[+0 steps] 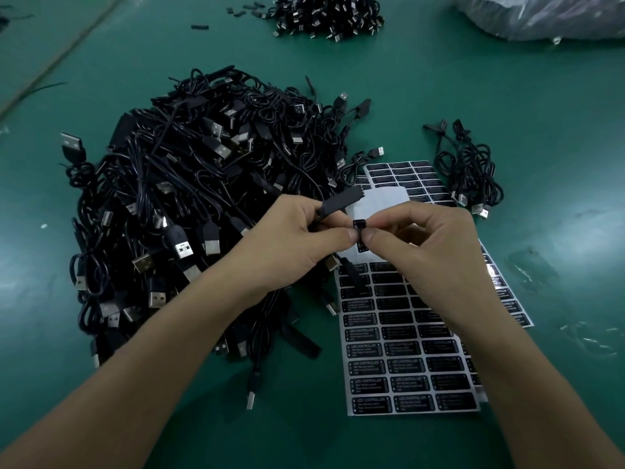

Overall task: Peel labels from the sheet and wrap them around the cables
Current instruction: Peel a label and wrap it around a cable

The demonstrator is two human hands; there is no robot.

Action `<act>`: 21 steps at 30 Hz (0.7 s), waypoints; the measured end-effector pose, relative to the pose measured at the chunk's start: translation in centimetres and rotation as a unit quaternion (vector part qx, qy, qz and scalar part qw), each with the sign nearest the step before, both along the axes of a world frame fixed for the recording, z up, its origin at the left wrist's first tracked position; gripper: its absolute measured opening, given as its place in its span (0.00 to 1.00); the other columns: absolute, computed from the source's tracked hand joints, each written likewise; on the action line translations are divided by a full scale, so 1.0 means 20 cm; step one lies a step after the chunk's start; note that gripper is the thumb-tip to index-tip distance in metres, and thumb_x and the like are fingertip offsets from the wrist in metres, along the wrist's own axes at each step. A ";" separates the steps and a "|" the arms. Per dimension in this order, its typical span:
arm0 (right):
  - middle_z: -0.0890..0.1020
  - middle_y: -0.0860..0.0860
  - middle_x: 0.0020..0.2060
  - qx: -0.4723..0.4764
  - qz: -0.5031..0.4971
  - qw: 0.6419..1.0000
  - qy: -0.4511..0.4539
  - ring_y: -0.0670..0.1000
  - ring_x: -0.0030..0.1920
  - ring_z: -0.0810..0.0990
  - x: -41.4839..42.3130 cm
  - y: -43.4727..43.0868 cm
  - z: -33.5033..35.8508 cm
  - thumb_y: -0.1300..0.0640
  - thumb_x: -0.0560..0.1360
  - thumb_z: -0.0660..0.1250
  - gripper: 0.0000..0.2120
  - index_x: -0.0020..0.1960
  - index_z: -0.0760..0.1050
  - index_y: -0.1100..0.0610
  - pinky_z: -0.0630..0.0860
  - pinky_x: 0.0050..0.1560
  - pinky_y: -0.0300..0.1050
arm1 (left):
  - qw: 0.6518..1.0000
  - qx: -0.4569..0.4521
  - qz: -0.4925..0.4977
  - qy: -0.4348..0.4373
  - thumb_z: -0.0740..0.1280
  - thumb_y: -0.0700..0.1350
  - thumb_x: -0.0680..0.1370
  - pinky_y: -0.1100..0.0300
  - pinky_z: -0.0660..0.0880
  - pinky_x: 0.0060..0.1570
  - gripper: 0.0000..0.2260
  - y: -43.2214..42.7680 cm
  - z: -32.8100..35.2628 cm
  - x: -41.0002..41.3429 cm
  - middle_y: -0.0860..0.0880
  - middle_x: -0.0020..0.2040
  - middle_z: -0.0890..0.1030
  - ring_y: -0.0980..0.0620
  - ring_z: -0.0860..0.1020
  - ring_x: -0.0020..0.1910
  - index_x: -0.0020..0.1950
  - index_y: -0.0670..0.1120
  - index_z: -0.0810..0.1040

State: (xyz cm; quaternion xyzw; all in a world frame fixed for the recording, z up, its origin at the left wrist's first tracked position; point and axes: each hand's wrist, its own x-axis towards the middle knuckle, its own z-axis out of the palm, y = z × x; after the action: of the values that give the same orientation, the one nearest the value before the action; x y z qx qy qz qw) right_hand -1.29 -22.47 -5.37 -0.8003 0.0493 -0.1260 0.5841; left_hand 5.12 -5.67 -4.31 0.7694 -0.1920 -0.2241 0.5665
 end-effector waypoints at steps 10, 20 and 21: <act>0.83 0.47 0.31 -0.042 -0.029 0.999 0.000 0.41 0.30 0.76 0.01 -0.02 -0.01 0.61 0.71 0.75 0.07 0.38 0.83 0.50 0.74 0.32 0.34 | 0.999 0.022 0.028 -0.004 0.64 0.53 0.82 0.69 0.63 0.25 0.19 -0.02 -0.02 0.00 0.53 0.28 0.71 0.59 0.65 0.22 0.51 0.37 0.81; 0.84 0.49 0.33 0.232 0.013 0.972 0.010 0.49 0.39 0.82 0.01 -0.02 0.03 0.59 0.68 0.75 0.06 0.37 0.86 0.49 0.76 0.36 0.37 | 0.999 -0.010 0.047 0.018 0.58 0.44 0.85 0.66 0.65 0.25 0.17 -0.02 0.00 0.00 0.52 0.30 0.70 0.57 0.68 0.27 0.42 0.49 0.83; 0.84 0.50 0.34 0.247 0.020 0.969 0.013 0.49 0.39 0.83 0.01 -0.01 0.04 0.59 0.67 0.76 0.05 0.38 0.86 0.49 0.76 0.36 0.37 | 0.999 -0.006 0.044 0.010 0.59 0.44 0.85 0.66 0.68 0.26 0.19 -0.02 0.00 0.00 0.53 0.30 0.72 0.58 0.70 0.27 0.38 0.51 0.82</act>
State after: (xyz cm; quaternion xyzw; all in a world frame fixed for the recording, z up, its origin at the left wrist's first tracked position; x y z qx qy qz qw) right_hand -1.16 -22.60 -4.66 -0.6334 0.0699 -0.0879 0.7657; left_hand 5.11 -6.00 -4.33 0.7715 -0.1541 -0.2053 0.5821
